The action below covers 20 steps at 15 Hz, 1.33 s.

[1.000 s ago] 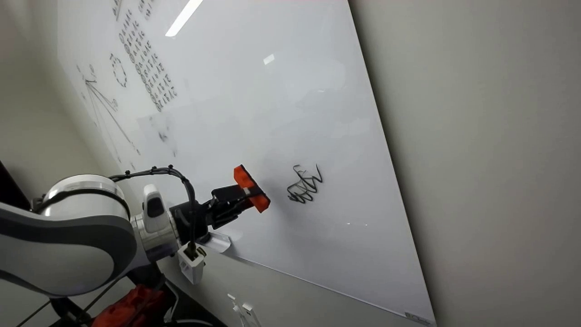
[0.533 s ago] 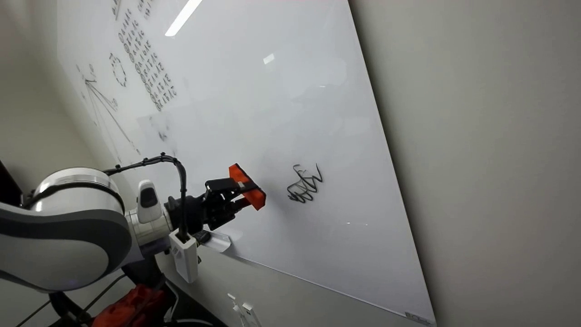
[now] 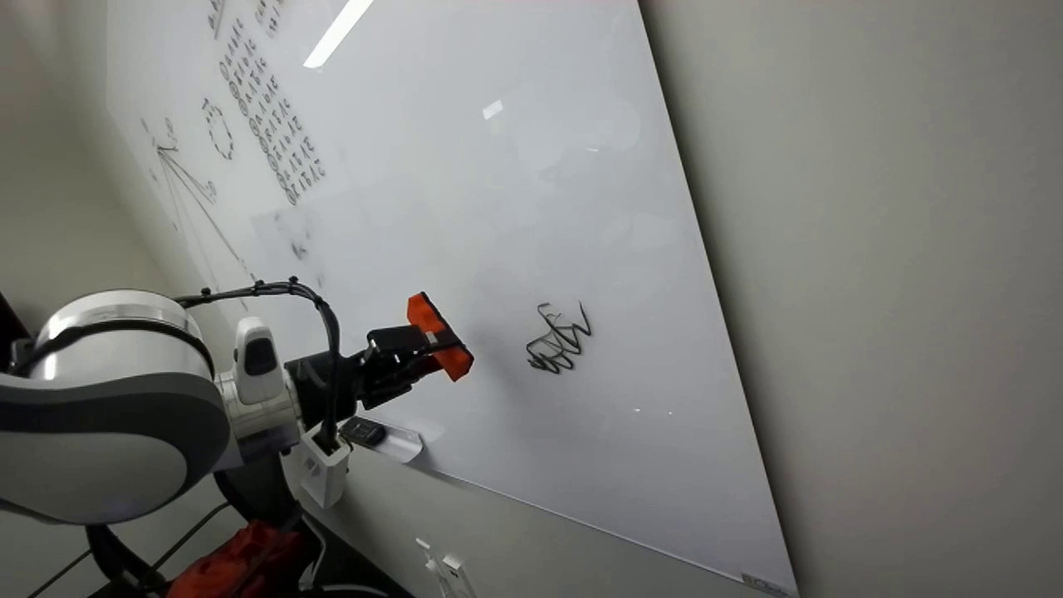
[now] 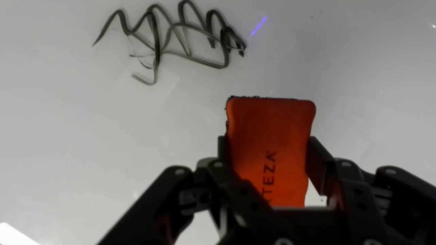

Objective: Use the orange eraser to wipe the bottom right corner of the whiteboard

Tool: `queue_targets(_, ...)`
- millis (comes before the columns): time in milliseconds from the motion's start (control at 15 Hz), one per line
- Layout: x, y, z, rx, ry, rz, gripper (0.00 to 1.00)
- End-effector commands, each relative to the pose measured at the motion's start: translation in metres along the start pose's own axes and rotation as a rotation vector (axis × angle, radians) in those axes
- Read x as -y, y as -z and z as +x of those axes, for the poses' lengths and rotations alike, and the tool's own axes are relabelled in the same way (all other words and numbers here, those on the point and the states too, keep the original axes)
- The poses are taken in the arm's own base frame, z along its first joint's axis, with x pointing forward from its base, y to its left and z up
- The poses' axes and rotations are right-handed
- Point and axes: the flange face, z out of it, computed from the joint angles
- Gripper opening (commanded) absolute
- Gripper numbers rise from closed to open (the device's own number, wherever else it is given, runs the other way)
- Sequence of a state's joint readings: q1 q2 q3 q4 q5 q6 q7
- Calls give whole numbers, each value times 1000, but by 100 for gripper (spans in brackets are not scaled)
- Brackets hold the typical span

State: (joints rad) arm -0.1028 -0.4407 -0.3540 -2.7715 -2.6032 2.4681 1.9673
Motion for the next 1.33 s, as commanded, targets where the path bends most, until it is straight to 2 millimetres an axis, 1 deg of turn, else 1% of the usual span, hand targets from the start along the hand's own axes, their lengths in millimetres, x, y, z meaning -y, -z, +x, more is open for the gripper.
queue_targets(0,-13,0,3,6,-195,-41,30)
queue_targets(200,-17,4,11,24,-354,-73,30)
queue_targets(333,-24,6,14,28,-456,-98,30)
queue_targets(600,-35,6,13,12,-668,-100,30)
queue_targets(733,-34,4,14,1,-750,-102,30)
queue_targets(867,-24,0,17,-12,-706,-138,30)
queue_targets(1000,-13,6,32,-44,-664,-107,30)
queue_targets(1200,24,30,64,-78,-614,21,30)
queue_targets(1267,40,38,74,-85,-598,70,30)
